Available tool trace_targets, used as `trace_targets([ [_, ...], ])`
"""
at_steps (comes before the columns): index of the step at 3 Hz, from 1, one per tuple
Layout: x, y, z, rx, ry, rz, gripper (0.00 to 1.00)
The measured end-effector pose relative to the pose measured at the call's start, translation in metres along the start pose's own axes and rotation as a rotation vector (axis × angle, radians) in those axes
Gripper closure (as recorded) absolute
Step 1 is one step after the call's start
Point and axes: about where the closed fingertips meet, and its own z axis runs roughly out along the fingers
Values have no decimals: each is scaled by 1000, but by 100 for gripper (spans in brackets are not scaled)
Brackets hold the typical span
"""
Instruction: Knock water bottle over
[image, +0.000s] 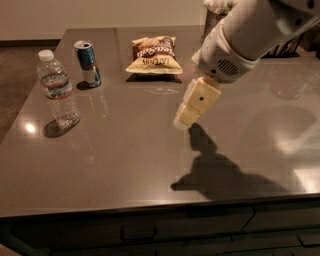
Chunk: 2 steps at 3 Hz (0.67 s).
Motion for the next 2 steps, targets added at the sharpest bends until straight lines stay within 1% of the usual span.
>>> trace_targets([
  [1,-51,19,30,-41,-117,16,0],
  [2,-104,37,62,-55,-228,27,0],
])
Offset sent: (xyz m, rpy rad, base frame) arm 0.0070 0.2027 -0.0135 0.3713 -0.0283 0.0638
